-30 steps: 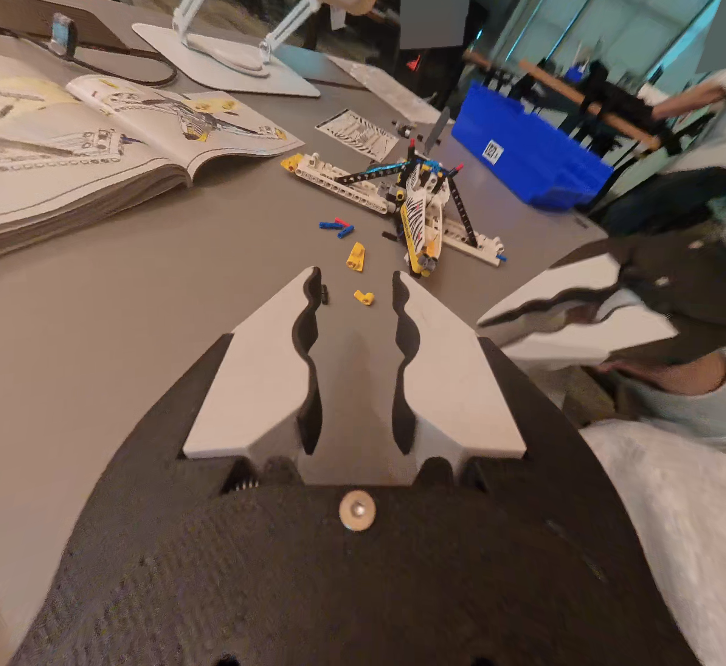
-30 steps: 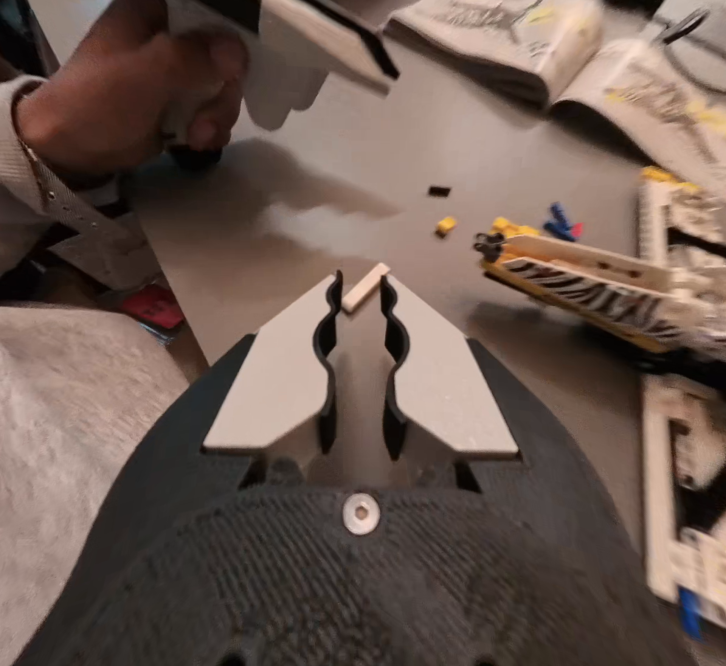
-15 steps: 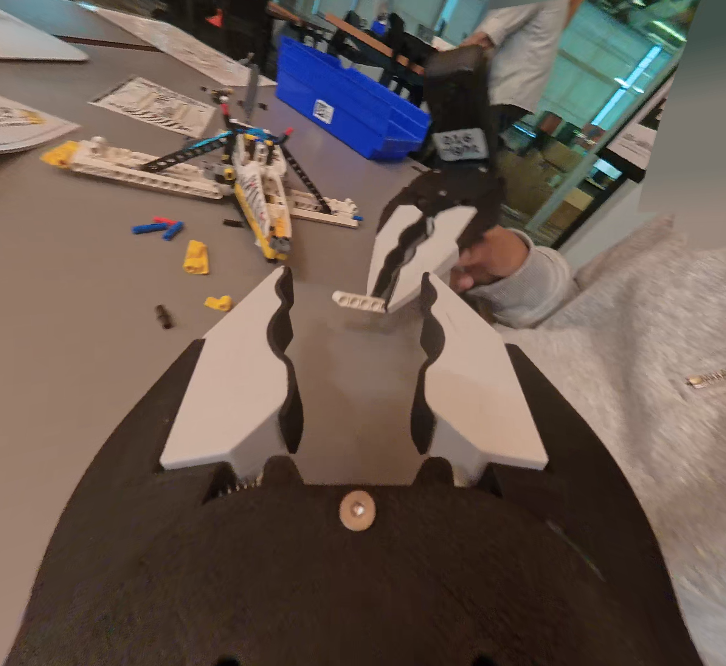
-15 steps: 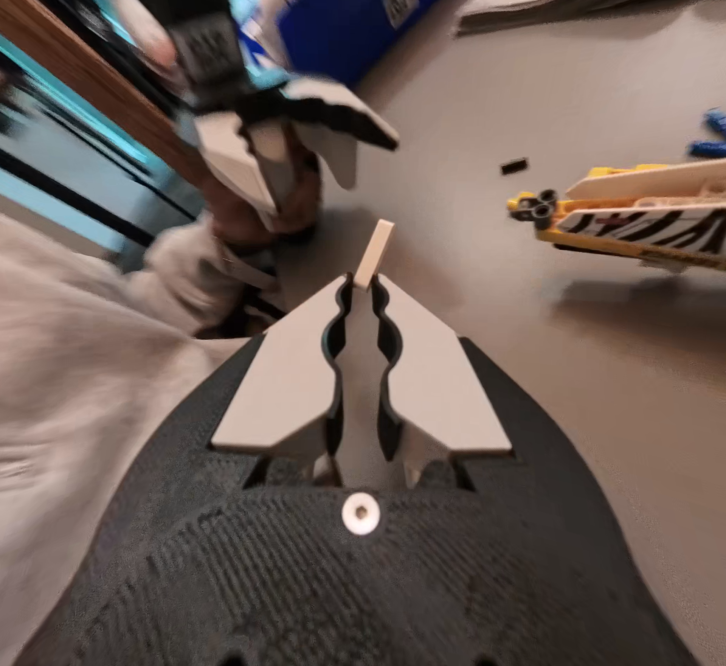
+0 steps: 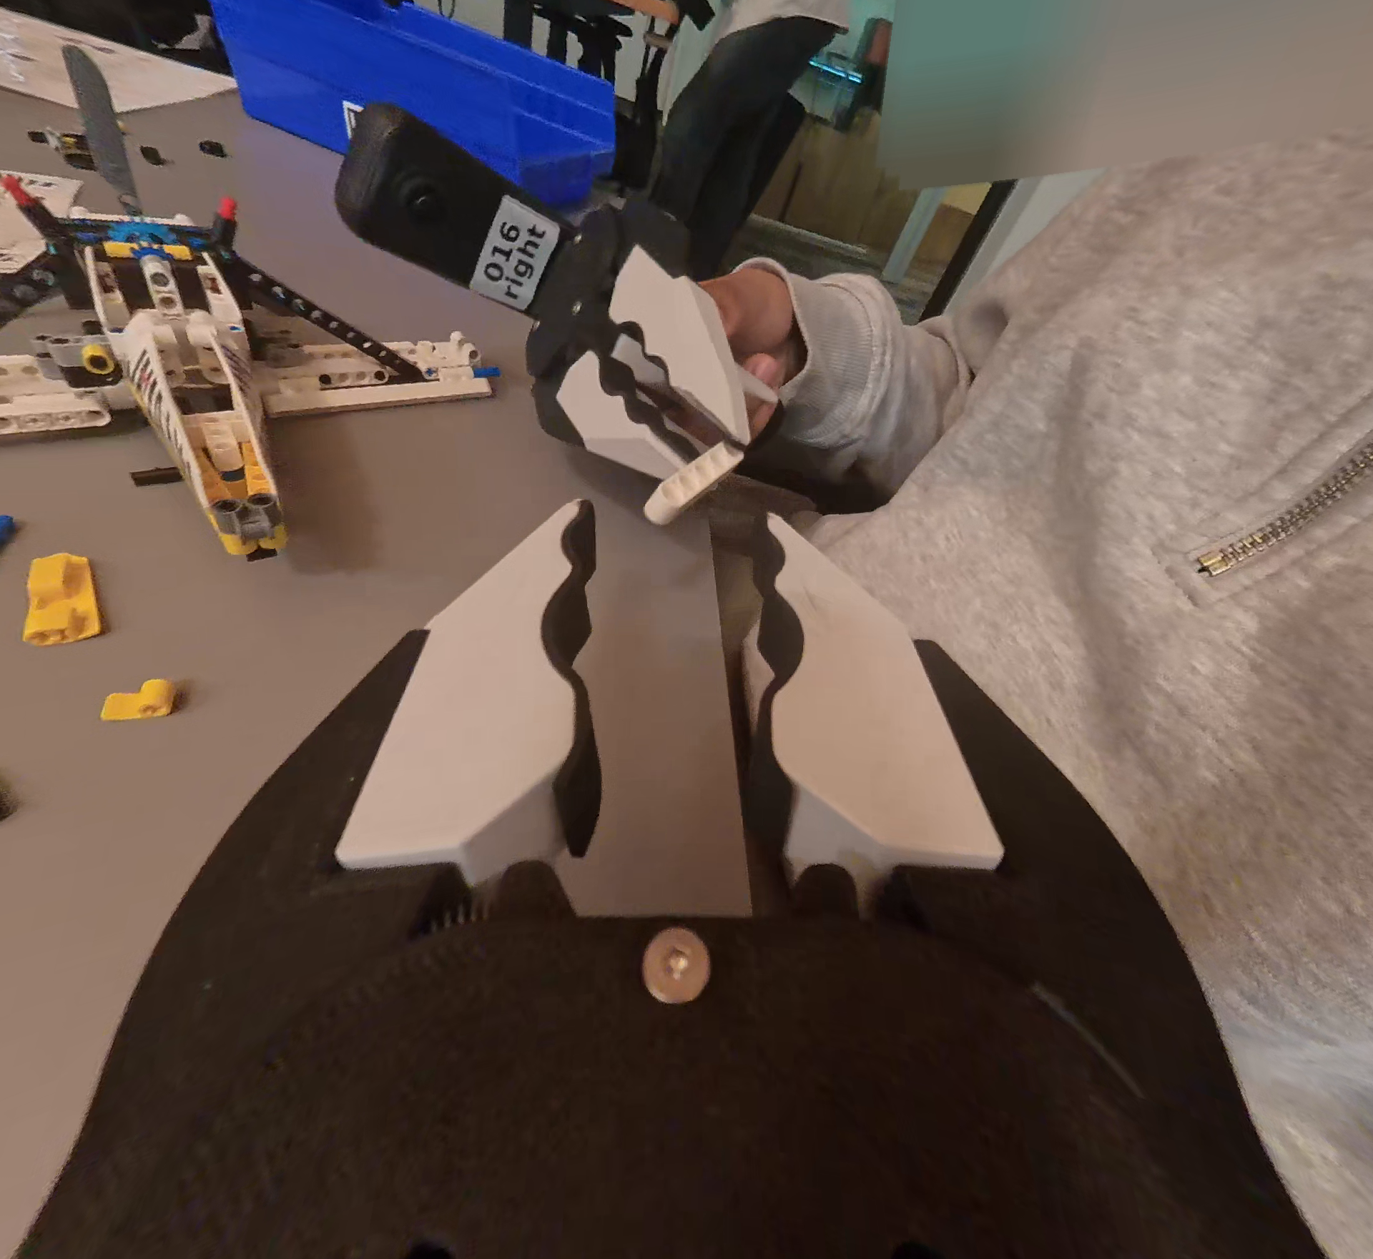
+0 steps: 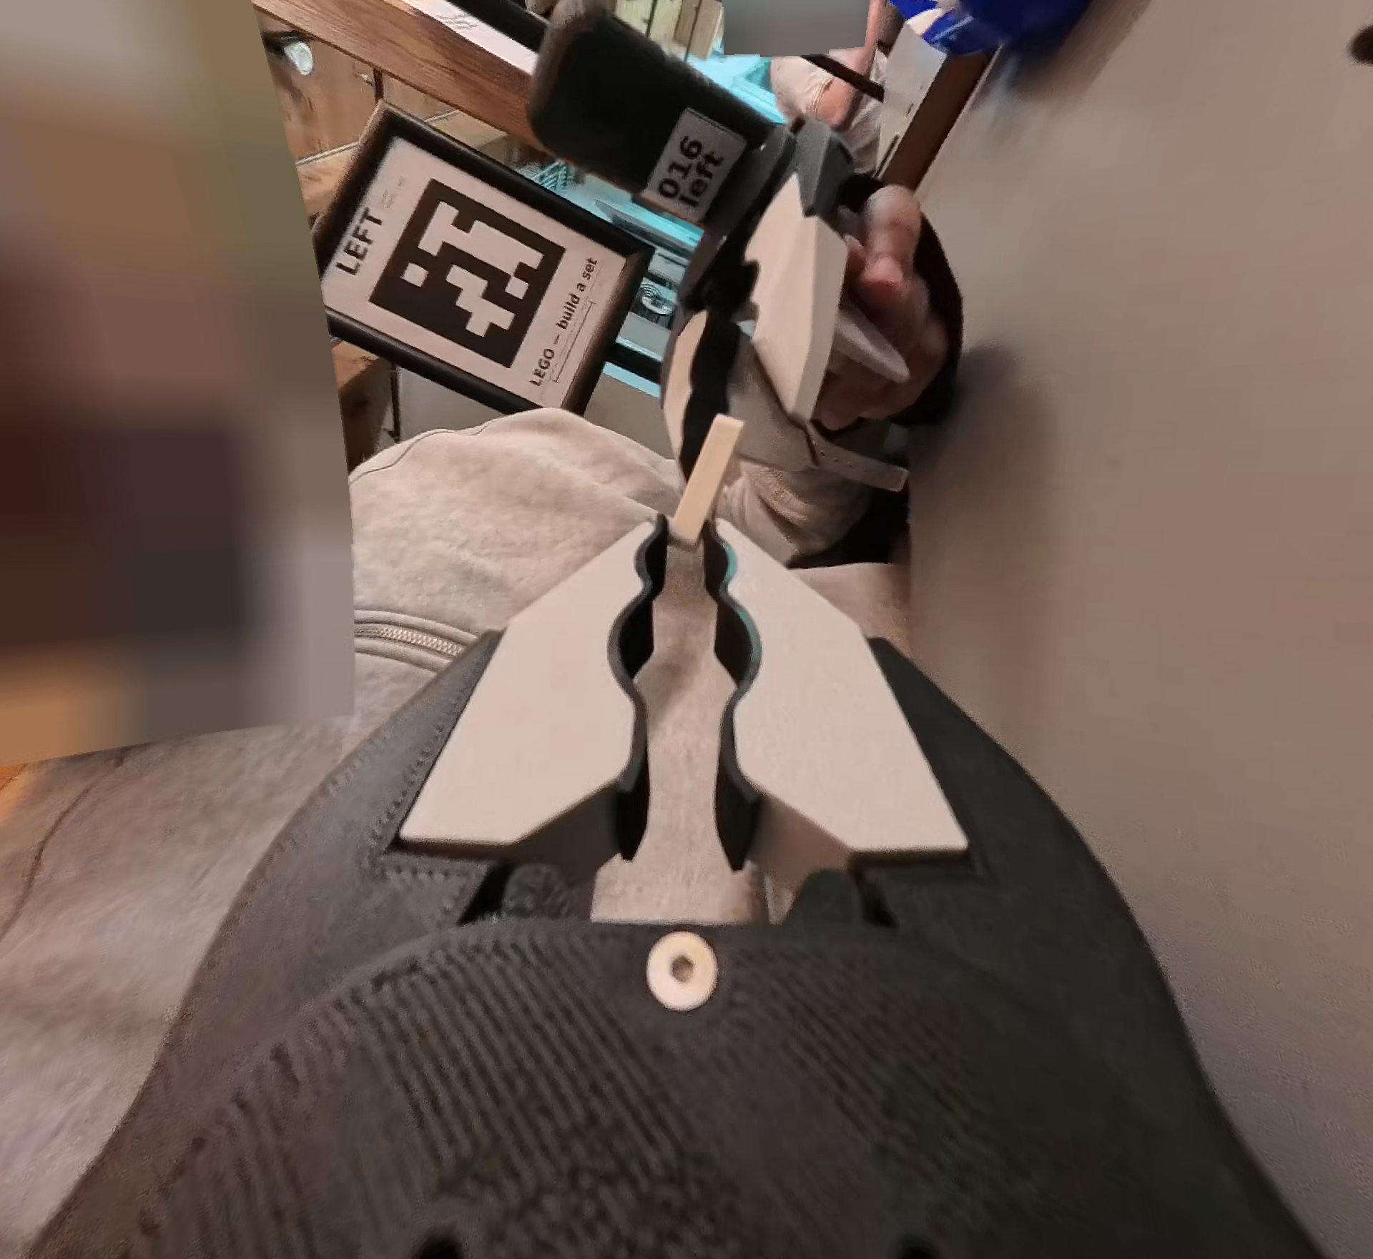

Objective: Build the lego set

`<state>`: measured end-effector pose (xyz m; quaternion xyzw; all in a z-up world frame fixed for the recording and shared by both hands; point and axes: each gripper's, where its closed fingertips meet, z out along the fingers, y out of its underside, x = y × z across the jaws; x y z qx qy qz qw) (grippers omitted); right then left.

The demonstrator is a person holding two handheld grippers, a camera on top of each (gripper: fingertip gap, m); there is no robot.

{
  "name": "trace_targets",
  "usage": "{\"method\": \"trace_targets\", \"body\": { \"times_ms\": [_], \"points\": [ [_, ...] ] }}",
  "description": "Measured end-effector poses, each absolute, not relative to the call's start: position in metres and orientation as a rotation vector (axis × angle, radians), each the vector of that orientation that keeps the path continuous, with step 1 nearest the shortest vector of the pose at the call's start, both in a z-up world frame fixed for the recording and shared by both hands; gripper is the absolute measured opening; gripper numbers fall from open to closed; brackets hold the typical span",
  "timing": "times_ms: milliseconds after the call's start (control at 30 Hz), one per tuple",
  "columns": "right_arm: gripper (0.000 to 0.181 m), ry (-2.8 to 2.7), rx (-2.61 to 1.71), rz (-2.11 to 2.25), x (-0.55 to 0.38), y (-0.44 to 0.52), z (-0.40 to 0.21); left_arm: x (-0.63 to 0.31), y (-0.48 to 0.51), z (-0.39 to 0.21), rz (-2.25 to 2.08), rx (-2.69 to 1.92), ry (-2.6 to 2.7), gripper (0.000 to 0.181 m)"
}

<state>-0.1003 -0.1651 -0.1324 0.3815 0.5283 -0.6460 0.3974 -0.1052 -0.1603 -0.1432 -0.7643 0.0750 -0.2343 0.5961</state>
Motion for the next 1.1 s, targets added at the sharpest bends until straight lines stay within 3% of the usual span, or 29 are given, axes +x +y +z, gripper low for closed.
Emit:
{"method": "trace_targets", "body": {
  "times_ms": [167, 500, 667, 1000, 1100],
  "points": [
    [0.007, 1.352, 0.978, -1.613, -0.102, -0.166, -0.139, -0.105, -0.16, -0.14, -0.499, -1.751, 0.191, 0.014],
    [0.006, 1.338, 1.127, -1.689, -0.123, -0.15, -0.148, -0.113, -0.159, -0.153, -0.411, -1.849, 0.179, 0.006],
    [0.018, 1.565, 1.336, -1.939, -0.147, -0.119, -0.144, -0.137, -0.158, -0.169, -0.353, -1.955, 0.03, 0.005],
    [0.019, 1.79, 1.401, -2.147, -0.144, -0.103, -0.122, -0.149, -0.158, -0.226, -0.227, -2.331, -0.061, 0.006],
    [0.019, 1.812, 1.42, -2.133, -0.144, -0.103, -0.129, -0.149, -0.158, -0.224, -0.239, -2.32, -0.067, 0.018]
  ]
}}
